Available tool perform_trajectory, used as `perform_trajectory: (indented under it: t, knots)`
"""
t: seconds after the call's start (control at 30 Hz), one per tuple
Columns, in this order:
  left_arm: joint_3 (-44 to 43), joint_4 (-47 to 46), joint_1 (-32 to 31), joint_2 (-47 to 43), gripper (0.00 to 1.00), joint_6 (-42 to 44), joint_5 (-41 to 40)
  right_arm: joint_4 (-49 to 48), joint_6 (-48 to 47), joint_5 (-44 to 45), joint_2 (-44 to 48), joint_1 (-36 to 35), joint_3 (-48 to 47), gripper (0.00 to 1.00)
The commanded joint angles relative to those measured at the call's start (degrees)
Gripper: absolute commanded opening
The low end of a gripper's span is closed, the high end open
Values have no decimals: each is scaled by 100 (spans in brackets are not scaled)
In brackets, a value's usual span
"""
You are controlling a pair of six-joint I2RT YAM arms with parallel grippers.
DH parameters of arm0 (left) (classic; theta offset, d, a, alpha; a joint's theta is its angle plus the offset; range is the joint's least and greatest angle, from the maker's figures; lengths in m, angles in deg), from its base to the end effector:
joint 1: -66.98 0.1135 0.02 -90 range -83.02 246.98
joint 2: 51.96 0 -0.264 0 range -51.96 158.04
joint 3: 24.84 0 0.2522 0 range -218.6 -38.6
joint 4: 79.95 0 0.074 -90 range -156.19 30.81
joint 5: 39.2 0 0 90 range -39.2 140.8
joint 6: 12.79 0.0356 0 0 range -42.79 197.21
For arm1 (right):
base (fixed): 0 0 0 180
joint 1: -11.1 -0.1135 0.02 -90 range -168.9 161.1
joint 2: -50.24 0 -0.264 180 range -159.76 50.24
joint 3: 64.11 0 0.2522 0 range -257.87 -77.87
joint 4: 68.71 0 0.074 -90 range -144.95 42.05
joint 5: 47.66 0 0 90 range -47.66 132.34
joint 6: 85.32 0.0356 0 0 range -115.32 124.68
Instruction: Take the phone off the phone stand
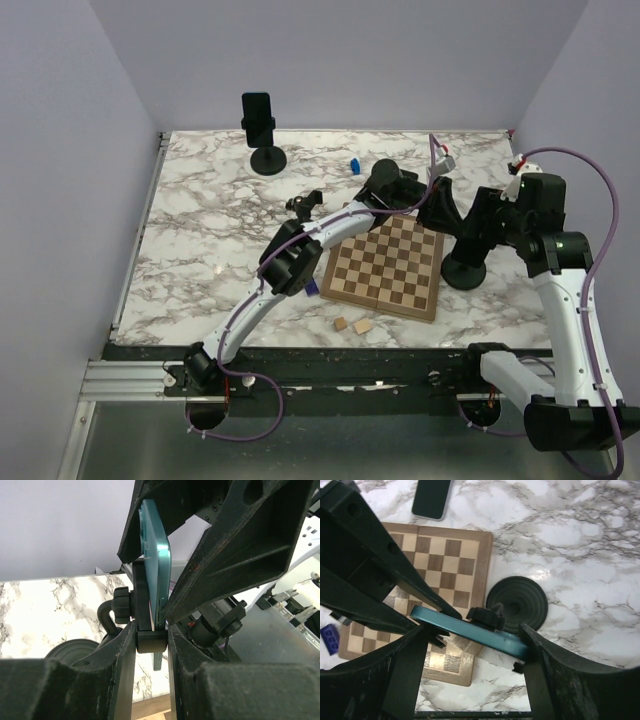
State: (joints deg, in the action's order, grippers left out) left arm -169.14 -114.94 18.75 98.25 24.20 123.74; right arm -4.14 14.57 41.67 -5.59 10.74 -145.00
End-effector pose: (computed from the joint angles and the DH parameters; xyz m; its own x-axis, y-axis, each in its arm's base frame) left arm 0.3568 -0.4506 0.2597 -0.4245 0.1235 -0.8970 0.7251 -0.5469 -0.4185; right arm 0.1847 0.0016 0.3690 -0.6294 0.1678 -0.7588 0.0942 0.9857 0.1398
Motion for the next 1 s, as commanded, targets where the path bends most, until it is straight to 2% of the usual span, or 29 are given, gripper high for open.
perform_trajectory:
  t: [0.0,0.17,0.3,0.4,0.53,0.57,0.6,0.7,0.8,0.87,0.9,0.97]
  knots:
    - [213,-535,-187,-113,0,-324,686,-581,53,-1370,-240,-150,-11,1]
    - [73,-647,-221,-54,0,-475,778,-831,-46,-1816,-568,-157,-139,1]
    - [135,-684,-238,-78,0,-476,640,-599,-97,-1648,-747,-154,-290,1]
    - [587,-460,-196,-321,0,-289,-21,-492,218,-787,-475,-152,-275,1]
    - [1608,470,-205,-1042,0,478,-1179,85,372,256,-518,-156,-546,1]
    - [1880,573,-209,-1244,0,540,-1478,190,437,415,-489,-154,-590,4]
    - [2211,450,-221,-1390,0,496,-1766,265,563,578,-446,-151,-600,12]
    - [3024,121,-341,-1822,0,531,-2559,272,983,808,-235,-151,-517,55]
    - [3473,334,-552,-2201,0,1040,-3245,485,1158,1104,-223,-156,-565,81]
    - [3666,451,-678,-2390,0,1336,-3682,709,1242,1494,-292,-153,-692,96]
    - [3823,467,-728,-2480,0,1481,-3924,813,1277,1605,-315,-155,-761,99]
    - [3909,712,-780,-2628,0,1724,-4345,898,1314,1772,-325,-151,-862,100]
